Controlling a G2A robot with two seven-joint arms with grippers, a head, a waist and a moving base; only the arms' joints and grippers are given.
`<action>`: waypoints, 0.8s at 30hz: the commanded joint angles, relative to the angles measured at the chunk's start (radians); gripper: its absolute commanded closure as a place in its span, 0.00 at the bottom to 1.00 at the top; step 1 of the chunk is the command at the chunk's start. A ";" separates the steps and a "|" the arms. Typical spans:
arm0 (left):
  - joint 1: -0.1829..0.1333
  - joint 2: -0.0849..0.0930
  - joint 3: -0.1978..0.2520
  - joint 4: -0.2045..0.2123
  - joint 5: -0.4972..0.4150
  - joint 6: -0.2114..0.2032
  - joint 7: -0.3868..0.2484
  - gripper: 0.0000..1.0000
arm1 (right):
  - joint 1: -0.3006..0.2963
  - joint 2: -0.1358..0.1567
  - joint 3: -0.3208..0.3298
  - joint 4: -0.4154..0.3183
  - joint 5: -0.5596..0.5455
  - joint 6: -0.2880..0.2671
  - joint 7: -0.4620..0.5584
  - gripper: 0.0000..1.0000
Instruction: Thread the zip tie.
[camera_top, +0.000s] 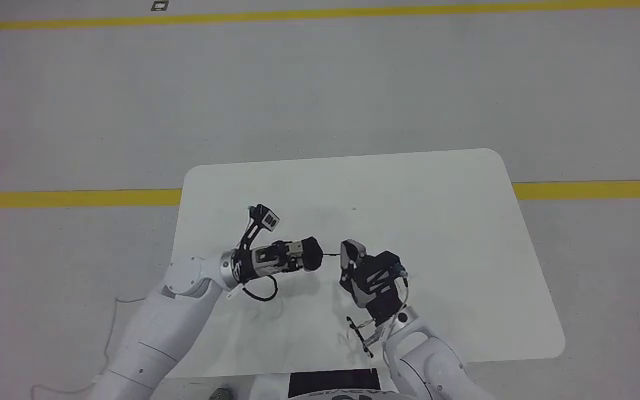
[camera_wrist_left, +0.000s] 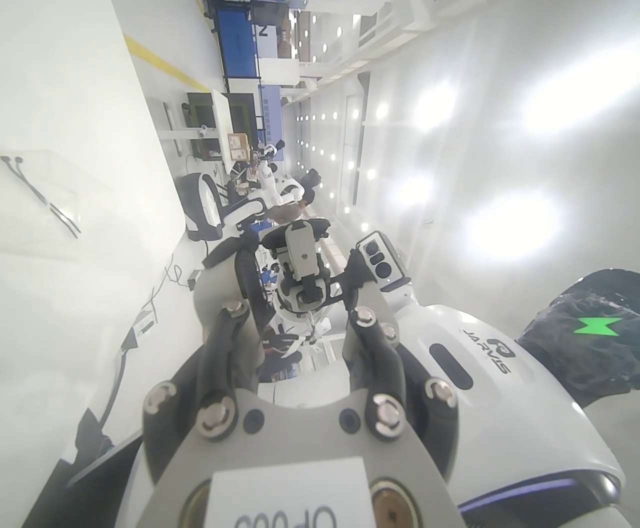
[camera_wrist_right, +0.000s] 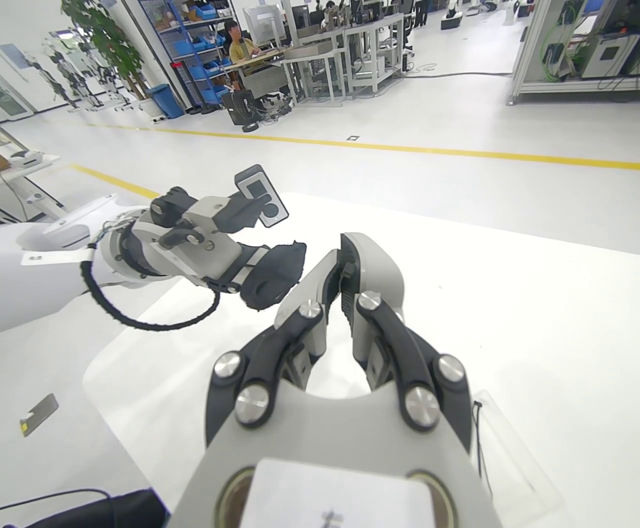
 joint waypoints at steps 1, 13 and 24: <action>-0.003 0.000 0.006 0.002 0.004 0.000 0.000 0.66 | 0.001 0.000 -0.002 0.000 -0.001 0.001 0.001 1.00; -0.016 0.002 0.025 0.014 0.015 0.000 0.006 0.73 | 0.005 0.002 -0.006 0.000 -0.004 -0.001 0.006 1.00; -0.023 0.006 0.034 0.026 0.022 0.000 0.016 0.76 | 0.006 0.004 -0.014 -0.005 -0.003 -0.011 0.004 1.00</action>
